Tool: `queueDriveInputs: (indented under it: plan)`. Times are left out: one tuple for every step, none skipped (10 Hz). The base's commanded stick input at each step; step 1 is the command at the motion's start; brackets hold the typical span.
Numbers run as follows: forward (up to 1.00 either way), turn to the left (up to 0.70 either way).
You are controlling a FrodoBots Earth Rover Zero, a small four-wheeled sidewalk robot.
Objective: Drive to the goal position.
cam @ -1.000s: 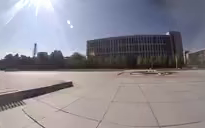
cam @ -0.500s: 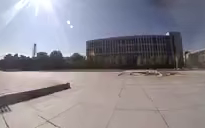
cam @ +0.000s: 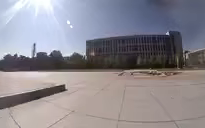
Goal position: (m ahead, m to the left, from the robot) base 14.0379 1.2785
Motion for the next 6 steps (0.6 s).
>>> queueDriveInputs:
  plan:
    - [0.70,-0.18]
    - [0.70,-0.11]
    - [0.70,-0.04]
    - [0.70,0.00]
    - [0.70,0.00]
    - [0.70,0.00]
